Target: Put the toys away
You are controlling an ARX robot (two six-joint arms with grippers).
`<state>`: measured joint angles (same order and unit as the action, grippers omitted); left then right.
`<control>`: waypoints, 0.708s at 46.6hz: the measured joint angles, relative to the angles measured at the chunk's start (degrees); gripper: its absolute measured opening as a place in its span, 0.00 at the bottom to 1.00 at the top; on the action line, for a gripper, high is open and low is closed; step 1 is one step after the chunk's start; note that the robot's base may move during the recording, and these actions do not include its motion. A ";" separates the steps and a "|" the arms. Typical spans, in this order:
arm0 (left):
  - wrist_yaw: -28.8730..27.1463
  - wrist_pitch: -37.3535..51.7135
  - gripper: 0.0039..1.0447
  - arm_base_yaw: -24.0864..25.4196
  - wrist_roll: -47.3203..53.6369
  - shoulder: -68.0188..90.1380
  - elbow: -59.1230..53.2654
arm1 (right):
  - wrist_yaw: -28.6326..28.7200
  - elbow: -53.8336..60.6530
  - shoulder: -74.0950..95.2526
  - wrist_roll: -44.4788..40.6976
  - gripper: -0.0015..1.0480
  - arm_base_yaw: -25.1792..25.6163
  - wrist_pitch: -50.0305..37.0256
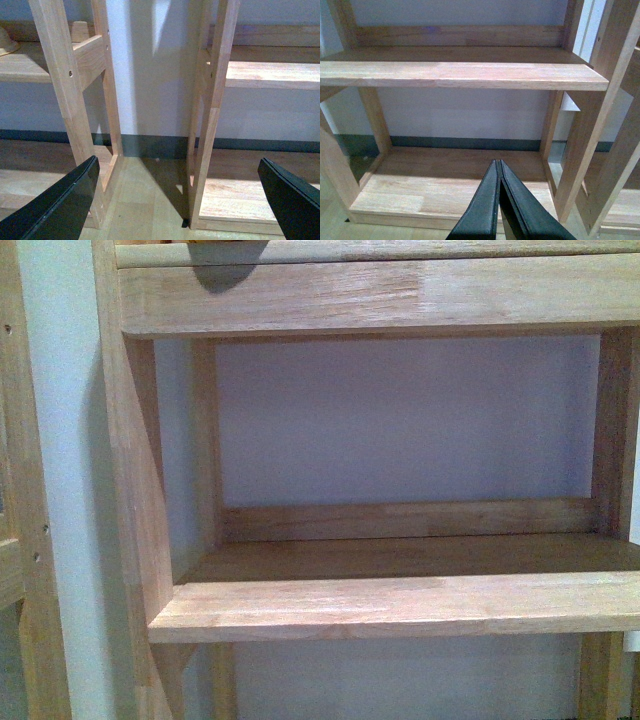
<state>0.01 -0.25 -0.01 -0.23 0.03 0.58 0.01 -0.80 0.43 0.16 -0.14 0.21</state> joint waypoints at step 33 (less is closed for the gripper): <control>0.00 0.00 0.94 0.00 0.00 0.00 0.00 | 0.00 0.00 0.00 0.00 0.94 0.00 0.00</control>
<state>0.01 -0.25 -0.01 -0.23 0.03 0.58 0.01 -0.80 0.43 0.16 -0.14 0.21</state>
